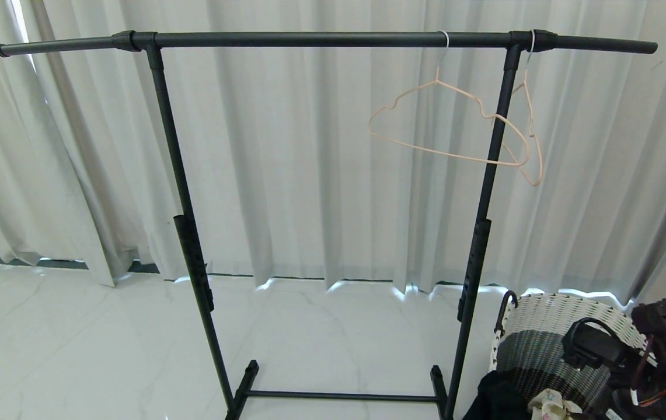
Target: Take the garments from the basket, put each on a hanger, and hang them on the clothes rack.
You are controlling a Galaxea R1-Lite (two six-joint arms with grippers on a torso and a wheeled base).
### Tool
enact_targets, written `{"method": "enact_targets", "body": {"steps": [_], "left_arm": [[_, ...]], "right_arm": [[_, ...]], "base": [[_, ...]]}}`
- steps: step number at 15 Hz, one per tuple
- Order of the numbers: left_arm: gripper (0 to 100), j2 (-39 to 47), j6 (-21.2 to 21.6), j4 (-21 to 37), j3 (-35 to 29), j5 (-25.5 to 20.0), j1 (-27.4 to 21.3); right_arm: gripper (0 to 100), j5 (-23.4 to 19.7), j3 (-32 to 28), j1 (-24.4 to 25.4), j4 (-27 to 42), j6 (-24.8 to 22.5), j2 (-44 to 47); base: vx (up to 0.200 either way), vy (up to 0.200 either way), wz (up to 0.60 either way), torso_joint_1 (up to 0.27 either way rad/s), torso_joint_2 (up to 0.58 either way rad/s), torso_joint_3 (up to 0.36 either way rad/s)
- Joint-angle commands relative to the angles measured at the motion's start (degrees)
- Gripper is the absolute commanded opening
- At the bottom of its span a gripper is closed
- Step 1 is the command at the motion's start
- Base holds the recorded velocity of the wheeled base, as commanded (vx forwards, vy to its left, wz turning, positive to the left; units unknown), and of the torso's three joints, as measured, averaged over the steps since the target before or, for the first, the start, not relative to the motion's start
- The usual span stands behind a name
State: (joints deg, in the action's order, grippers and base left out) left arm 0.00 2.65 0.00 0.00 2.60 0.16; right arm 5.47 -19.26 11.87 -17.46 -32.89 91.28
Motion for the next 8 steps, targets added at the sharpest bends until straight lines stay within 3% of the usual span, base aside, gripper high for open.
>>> {"method": "enact_targets", "body": {"steps": [1, 8], "left_arm": [[100, 0.09, -0.01, 0.00, 0.00, 0.04, 0.02], [100, 0.09, -0.01, 0.00, 0.00, 0.04, 0.02]], "right_arm": [[100, 0.06, 0.19, 2.45, -2.76, -0.16, 7.59], [100, 6.04, -1.04, 4.03, -12.34, -0.16, 19.11]], "base": [[0.000, 0.000, 0.00, 0.000, 0.00, 0.000], [0.000, 0.000, 0.00, 0.000, 0.00, 0.000]]}}
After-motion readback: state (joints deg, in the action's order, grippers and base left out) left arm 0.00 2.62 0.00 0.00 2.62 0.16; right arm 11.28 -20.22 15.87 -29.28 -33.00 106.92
